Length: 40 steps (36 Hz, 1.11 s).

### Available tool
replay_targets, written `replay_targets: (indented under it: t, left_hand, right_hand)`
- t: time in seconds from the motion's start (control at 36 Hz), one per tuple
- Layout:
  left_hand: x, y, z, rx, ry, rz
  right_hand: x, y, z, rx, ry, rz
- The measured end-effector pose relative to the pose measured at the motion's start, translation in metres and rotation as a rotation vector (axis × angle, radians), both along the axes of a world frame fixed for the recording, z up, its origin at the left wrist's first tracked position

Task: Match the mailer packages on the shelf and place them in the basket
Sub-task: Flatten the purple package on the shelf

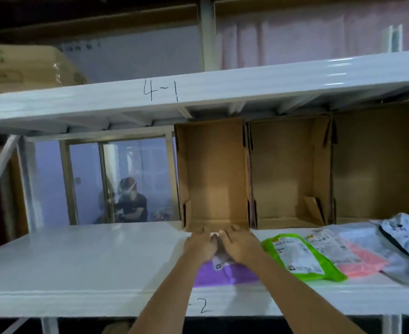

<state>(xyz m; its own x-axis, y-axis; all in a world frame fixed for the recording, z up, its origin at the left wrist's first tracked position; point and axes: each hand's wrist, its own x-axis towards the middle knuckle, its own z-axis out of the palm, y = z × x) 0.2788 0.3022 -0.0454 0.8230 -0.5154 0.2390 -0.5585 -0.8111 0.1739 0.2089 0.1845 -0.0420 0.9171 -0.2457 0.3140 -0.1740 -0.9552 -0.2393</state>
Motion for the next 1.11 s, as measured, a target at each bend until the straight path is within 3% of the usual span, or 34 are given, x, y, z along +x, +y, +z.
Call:
replay_targets:
  t: [0.25, 0.56, 0.86, 1.11]
  left_hand:
    - [0.016, -0.011, -0.019, 0.221, 0.069, -0.069]
    - [0.006, -0.013, -0.011, 0.242, 0.153, -0.036]
    - [0.002, -0.013, -0.024, 0.201, 0.131, 0.214]
    - [-0.006, -0.002, -0.026, 0.193, 0.099, 0.091]
  right_hand:
    - [0.021, 0.002, -0.011, 0.022, 0.132, 0.128]
    - [0.026, 0.003, -0.015, 0.037, 0.16, 0.058]
    - [0.024, 0.005, -0.021, 0.128, 0.154, -0.198]
    - [0.019, 0.005, -0.017, 0.074, 0.138, -0.231]
